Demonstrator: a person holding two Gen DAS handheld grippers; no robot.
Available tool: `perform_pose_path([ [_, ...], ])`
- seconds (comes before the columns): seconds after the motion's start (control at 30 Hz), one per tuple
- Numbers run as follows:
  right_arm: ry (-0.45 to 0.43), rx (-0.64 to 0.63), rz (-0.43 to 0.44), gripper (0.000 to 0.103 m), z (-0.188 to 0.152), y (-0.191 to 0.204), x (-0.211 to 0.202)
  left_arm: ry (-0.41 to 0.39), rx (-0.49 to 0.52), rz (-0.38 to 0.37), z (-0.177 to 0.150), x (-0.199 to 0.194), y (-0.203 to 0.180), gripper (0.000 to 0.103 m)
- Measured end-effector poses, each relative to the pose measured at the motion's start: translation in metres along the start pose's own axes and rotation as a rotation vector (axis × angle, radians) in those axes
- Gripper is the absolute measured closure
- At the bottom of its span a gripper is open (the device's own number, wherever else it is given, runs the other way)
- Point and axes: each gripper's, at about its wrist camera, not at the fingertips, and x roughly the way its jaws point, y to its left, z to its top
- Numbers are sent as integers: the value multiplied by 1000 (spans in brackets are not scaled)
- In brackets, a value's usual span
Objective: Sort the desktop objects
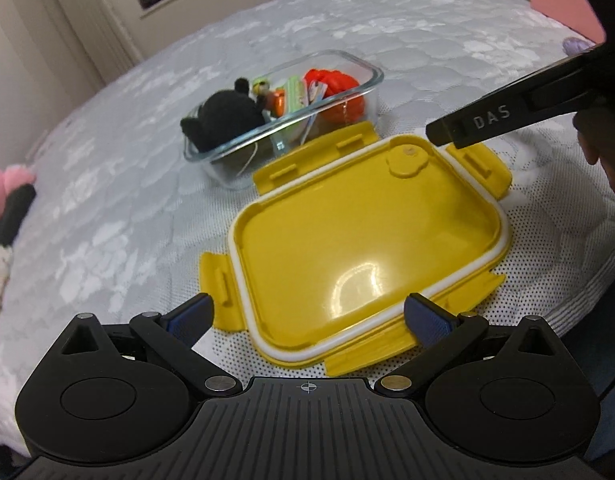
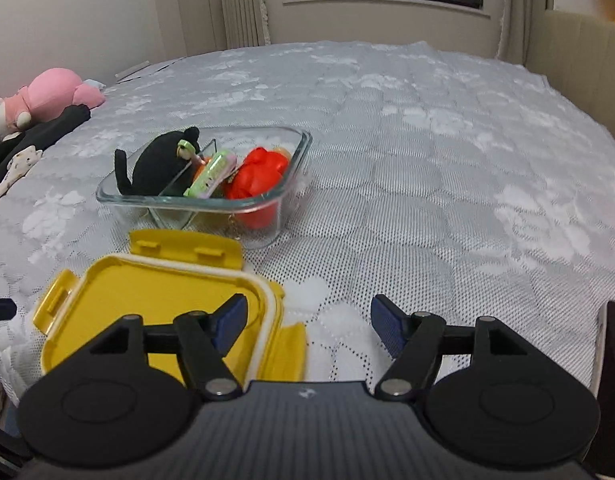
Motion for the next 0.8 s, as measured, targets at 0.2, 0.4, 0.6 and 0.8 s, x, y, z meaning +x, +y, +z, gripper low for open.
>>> perform_pose_path([
  [0.2,39,60,48,32,-10,-10,10,-26,7,-23,-5,-7,5,0],
  [0.4,27,212,189,33,-16,-27,9,-31,-34,-65,-11,-8,19,0],
  [0.6,61,216,179,76,-11,-17,12,-116,19,-61,-11,-27,17,0],
  [0.8,78,244,149,78,-8,-15,16,-95,-32,-98,-9,-31,24,0],
])
